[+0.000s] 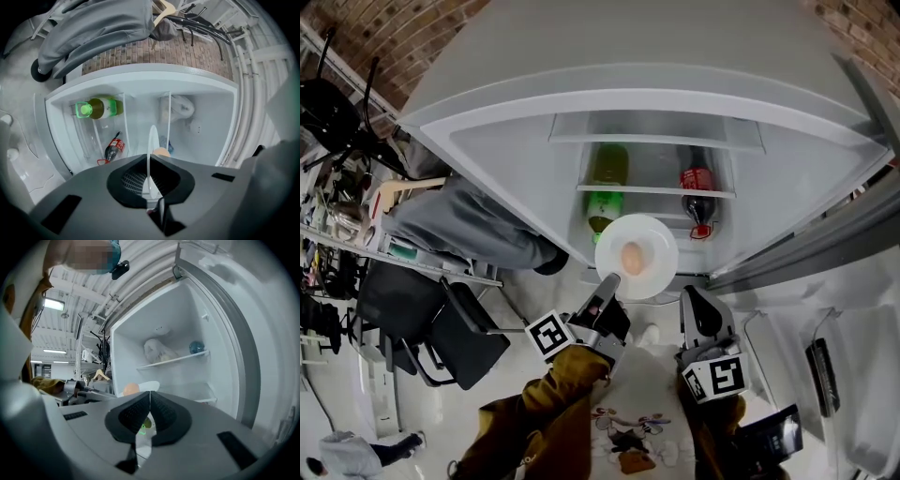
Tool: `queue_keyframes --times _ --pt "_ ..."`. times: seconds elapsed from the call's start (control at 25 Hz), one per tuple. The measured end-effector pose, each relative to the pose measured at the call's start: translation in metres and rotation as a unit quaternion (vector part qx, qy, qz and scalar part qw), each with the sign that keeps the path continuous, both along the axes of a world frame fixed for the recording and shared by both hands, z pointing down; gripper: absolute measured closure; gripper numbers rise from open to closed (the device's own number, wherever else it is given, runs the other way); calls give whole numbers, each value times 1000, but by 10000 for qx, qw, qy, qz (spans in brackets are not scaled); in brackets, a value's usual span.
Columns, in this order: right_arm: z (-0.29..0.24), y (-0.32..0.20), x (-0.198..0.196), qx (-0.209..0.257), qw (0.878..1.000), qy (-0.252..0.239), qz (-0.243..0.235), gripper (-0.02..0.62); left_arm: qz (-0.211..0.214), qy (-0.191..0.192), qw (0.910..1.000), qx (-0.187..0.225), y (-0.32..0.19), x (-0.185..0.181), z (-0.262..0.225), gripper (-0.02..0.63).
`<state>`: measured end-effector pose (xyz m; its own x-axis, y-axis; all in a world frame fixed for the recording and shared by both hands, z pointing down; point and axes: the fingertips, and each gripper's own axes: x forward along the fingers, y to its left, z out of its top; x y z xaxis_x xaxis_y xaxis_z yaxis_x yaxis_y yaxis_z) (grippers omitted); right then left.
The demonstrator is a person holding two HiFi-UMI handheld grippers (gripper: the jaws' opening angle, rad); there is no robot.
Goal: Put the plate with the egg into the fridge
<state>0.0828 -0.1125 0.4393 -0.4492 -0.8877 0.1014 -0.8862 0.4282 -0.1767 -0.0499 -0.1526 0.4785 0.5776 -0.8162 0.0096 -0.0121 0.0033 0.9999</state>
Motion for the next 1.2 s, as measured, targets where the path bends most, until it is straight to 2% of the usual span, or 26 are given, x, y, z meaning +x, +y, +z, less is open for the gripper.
queue_keyframes --times 0.32,0.72,0.88,1.08,1.2 --pt "-22 -18 -13 363 9984 417 -64 589 -5 87 9995 294 -20 8 -49 589" --pt "-56 -32 -9 920 9920 857 101 589 -32 -52 9996 261 -32 16 -74 589" --pt "-69 -36 -6 1073 9907 804 213 589 -153 -160 9993 316 -40 16 -87 589" --pt "-72 -38 -5 1167 9876 1022 236 589 -310 -273 9987 292 -49 17 -99 589" --pt "-85 -44 -7 1327 9866 886 353 589 -340 -250 9986 318 -54 20 -107 589"
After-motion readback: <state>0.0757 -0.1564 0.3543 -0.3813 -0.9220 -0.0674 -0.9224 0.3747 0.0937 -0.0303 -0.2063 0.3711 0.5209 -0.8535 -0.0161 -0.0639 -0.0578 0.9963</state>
